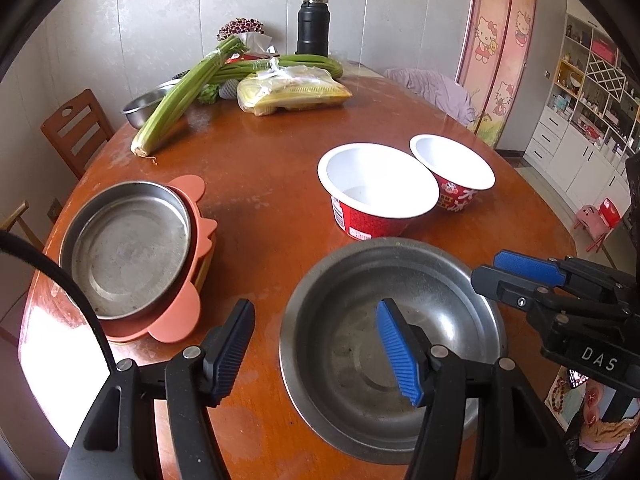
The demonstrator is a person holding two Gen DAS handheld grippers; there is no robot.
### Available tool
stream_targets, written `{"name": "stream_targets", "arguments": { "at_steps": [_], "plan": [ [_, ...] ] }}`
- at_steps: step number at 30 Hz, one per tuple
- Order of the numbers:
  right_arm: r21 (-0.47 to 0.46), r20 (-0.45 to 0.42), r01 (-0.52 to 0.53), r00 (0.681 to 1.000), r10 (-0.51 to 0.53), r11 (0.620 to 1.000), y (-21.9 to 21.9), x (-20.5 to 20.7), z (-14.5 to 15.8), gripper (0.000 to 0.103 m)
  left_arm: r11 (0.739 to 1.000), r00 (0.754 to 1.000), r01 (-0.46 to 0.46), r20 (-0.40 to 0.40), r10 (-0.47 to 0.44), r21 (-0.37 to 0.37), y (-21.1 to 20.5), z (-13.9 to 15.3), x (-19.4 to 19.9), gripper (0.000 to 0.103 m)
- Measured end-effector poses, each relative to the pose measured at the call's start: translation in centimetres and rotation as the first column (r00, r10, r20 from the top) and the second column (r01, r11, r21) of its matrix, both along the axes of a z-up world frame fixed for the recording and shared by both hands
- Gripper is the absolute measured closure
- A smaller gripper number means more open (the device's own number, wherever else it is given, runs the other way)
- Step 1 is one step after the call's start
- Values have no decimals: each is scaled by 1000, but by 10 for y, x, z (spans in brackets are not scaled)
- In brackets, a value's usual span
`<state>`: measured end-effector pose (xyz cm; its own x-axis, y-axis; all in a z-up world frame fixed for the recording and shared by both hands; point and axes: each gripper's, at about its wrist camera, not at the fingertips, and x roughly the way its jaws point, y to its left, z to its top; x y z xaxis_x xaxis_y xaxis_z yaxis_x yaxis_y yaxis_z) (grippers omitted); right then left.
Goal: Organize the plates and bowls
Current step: 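Lower the steel bowl onto the table and open the left gripper, then move the left gripper to the red-printed white bowl rim and grasp it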
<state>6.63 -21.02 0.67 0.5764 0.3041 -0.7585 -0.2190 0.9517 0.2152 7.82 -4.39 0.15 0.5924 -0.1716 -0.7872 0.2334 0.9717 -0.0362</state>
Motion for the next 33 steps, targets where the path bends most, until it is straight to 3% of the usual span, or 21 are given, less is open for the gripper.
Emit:
{"name": "stream_targets", "arguments": {
  "at_steps": [10, 16, 21, 33],
  "plan": [
    [16, 54, 21, 998, -22, 1000, -7, 12, 17, 53, 1000, 999, 14, 47, -14, 9, -5, 19, 17, 40],
    [49, 37, 30, 999, -32, 998, -7, 28, 18, 48, 999, 998, 42, 54, -42, 5, -12, 27, 38, 40],
    [52, 31, 24, 999, -26, 998, -1, 41, 17, 44, 999, 998, 41, 50, -41, 8, -12, 31, 60, 40],
    [81, -42, 55, 998, -52, 995, -5, 77, 1, 44, 999, 998, 49, -25, -49, 5, -13, 17, 111, 40]
  ]
}}
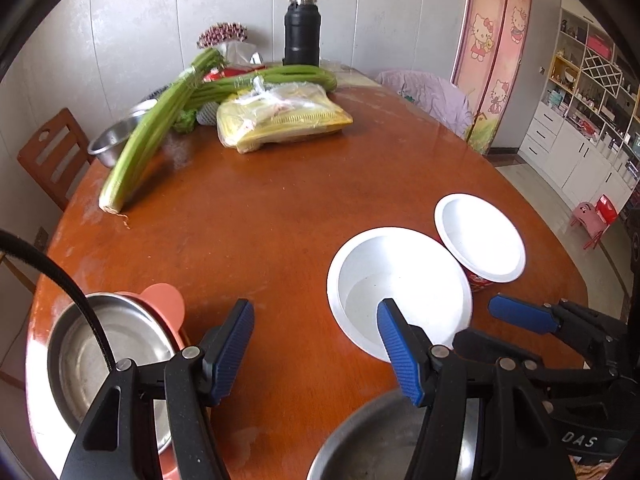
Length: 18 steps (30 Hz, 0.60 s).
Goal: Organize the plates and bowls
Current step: 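Move the left gripper to the red-printed white bowl rim and grasp it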
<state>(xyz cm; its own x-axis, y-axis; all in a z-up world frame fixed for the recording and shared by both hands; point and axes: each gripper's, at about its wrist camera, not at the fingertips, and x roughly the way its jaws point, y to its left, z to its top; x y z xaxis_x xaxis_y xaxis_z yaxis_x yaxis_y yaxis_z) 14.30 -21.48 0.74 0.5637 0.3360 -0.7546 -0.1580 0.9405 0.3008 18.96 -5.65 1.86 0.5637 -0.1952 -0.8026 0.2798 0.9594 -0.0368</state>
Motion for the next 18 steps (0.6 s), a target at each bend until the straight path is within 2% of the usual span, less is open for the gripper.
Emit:
{"name": "stream_targets", "arguments": {
  "at_steps": [6, 13, 18],
  "plan": [
    [-6, -23, 6, 1000, -7, 1000, 2, 11, -7, 44, 1000, 998, 23, -60, -24, -18, -6, -12, 17, 40],
    [-15, -40, 18, 999, -19, 1000, 2, 19, -14, 44, 1000, 996, 31, -81, -31, -6, -13, -20, 25, 40],
    [-29, -46, 12, 999, -13, 1000, 4, 24, -19, 45, 999, 996, 17, -88, -14, 33, -16, -29, 32, 40]
  ]
}}
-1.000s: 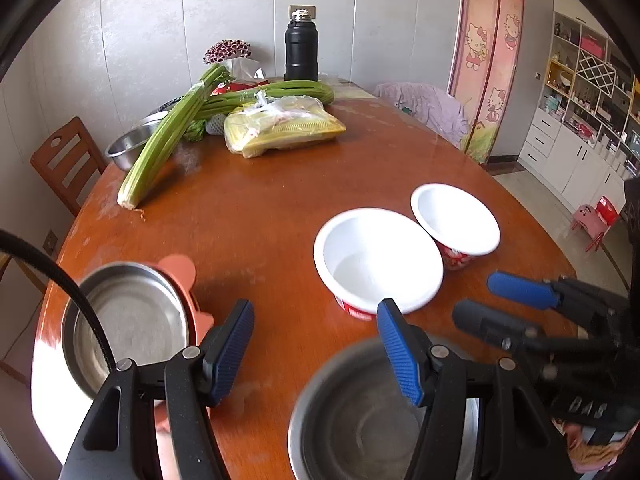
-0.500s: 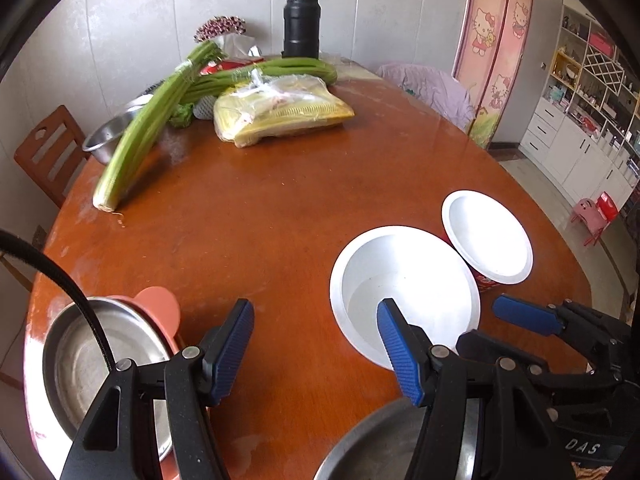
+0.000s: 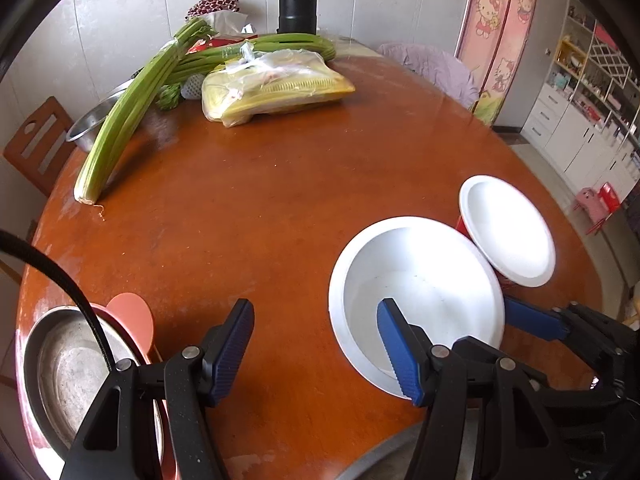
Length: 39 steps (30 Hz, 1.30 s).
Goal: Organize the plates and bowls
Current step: 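Move the left gripper to the red-printed white bowl rim and grasp it, then lift the white bowl with the left gripper toward the steel bowl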
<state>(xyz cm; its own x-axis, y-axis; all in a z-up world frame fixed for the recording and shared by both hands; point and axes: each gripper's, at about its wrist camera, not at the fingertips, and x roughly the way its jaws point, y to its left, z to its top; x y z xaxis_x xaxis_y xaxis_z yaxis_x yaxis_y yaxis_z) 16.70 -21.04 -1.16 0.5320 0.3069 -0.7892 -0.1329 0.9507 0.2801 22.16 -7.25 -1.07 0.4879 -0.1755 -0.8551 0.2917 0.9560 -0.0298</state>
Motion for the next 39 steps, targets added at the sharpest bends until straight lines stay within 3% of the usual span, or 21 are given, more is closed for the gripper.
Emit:
{"name": "stream_targets", "arguments": {
  "at_steps": [5, 9, 13, 26, 39],
  "plan": [
    [-5, 7, -11, 1000, 11, 1000, 2, 2, -3, 48, 1000, 1000, -12, -17, 12, 4, -1, -8, 5, 41],
    [1, 5, -18, 1000, 18, 1000, 3, 5, -5, 52, 1000, 1000, -8, -30, 9, 18, -3, -14, 7, 52],
    [0, 5, -35, 999, 35, 999, 7, 7, -7, 56, 999, 998, 18, -66, -20, -31, -4, -20, 9, 66],
    [-18, 23, -56, 998, 56, 998, 13, 7, -4, 62, 998, 996, 22, -84, -27, -62, -3, -23, 8, 72],
    [-21, 72, -64, 995, 65, 998, 15, -2, 13, 62, 995, 999, 24, -46, -29, -93, 1, -5, -2, 72]
  ]
}}
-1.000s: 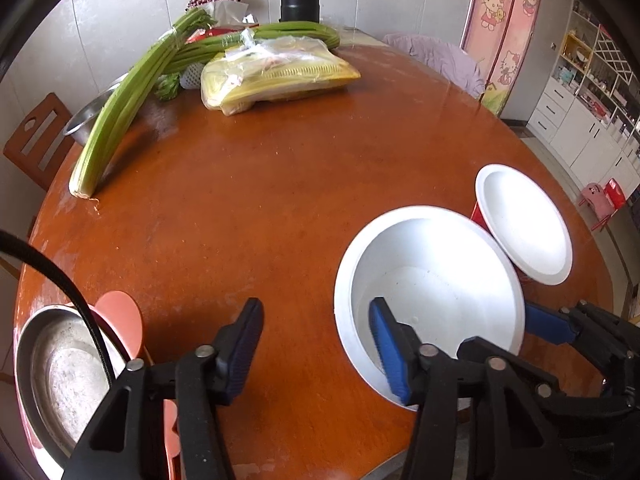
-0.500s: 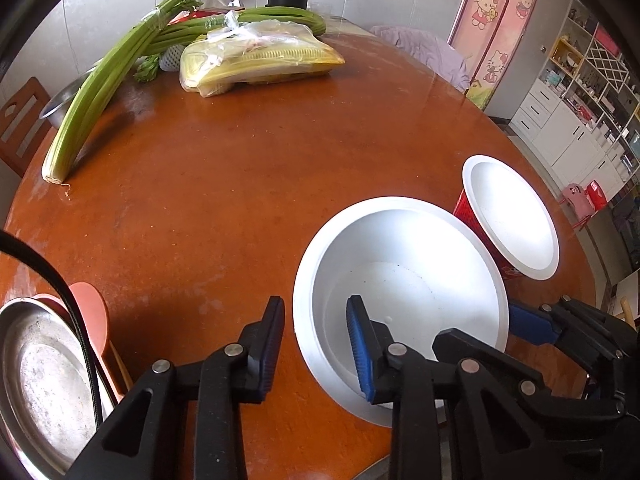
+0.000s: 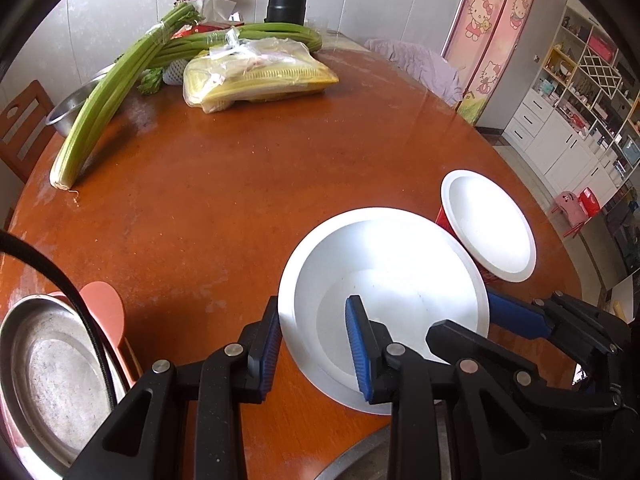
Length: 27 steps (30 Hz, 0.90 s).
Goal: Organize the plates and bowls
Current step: 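Lift the white bowl with the left gripper toward the steel bowl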
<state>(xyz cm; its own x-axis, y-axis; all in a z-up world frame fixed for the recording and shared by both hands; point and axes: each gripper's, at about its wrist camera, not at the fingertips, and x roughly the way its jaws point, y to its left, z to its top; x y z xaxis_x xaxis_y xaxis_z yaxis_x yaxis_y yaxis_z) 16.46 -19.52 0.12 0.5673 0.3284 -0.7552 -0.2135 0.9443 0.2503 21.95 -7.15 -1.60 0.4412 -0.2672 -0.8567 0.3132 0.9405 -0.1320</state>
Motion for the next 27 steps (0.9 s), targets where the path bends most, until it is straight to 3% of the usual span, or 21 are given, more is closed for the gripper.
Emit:
{"name": "stream_targets", "arguments": {
  "at_steps": [13, 18, 23, 27],
  "plan": [
    [0, -32, 1, 999, -1, 1000, 1, 1, -8, 63, 1000, 1000, 5, -22, -5, -6, 0, -5, 3, 72],
    [-3, -54, 8, 999, -8, 1000, -2, 4, -14, 63, 1000, 1000, -12, -3, 12, 25, 1, -5, 5, 71],
    [-15, -71, -7, 997, 6, 1000, 1, 6, -20, 63, 1000, 998, 4, -56, -4, 6, -1, -16, 9, 72],
    [-11, -48, -9, 999, 8, 1000, 2, 5, -15, 63, 1000, 999, 6, -40, -7, -27, 2, -11, 6, 76]
  ]
}}
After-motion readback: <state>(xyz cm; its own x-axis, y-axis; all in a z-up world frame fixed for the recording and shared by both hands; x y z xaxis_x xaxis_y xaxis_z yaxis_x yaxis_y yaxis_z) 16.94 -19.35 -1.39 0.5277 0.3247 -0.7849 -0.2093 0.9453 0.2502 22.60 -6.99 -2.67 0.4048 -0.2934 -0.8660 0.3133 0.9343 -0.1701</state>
